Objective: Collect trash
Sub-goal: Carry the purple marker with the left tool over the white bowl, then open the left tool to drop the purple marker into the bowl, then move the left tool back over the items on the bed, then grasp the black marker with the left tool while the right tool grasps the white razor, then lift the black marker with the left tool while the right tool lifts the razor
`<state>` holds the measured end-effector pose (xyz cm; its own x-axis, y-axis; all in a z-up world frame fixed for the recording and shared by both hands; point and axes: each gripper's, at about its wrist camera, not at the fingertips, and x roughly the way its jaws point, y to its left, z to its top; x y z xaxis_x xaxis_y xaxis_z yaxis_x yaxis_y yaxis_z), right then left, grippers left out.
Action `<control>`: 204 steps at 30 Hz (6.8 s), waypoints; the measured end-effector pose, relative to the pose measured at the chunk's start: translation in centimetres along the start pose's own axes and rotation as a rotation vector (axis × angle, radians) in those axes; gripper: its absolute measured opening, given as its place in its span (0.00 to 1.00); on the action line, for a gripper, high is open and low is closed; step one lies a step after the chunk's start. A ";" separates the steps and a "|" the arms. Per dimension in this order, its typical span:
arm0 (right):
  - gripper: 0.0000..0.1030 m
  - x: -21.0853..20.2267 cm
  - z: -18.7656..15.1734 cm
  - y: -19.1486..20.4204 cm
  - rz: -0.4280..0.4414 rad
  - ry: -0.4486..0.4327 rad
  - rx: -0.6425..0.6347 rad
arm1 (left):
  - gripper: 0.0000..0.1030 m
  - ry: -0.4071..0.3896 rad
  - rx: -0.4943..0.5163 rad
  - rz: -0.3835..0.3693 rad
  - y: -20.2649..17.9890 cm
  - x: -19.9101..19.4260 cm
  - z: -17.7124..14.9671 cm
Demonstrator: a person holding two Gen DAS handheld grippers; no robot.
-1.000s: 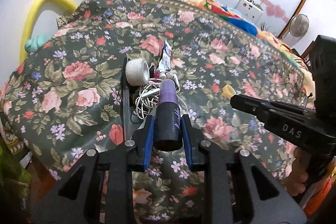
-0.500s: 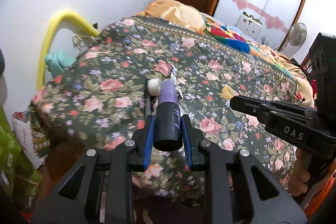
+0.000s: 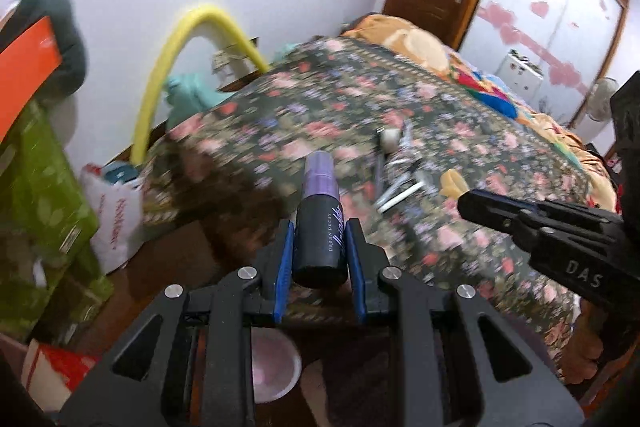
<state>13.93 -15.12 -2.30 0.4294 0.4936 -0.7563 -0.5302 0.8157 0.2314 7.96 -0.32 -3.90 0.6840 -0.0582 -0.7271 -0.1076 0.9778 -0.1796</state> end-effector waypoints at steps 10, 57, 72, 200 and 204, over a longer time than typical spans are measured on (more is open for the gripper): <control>0.07 5.2 -3.3 5.9 0.061 0.152 -0.076 | 0.24 0.115 -0.126 0.081 6.8 0.5 -5.8; 0.32 10.3 -5.6 7.3 0.032 0.336 -0.112 | 0.25 0.316 -0.200 0.087 9.5 4.6 -9.6; 0.32 2.9 0.1 0.1 -0.100 0.069 -0.027 | 0.29 0.129 -0.081 0.023 2.3 3.4 -1.2; 0.08 10.4 0.5 -18.8 -0.137 0.248 0.169 | 0.09 0.193 0.035 -0.115 -7.8 16.1 2.4; 0.08 8.5 0.4 -18.8 -0.097 0.232 0.197 | 0.09 0.184 0.018 -0.121 -7.6 15.5 2.6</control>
<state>27.80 -26.11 -12.80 0.2807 0.3466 -0.8950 -0.3334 0.9097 0.2477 21.25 -8.17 -12.09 0.5480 -0.2090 -0.8099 -0.0191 0.9649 -0.2619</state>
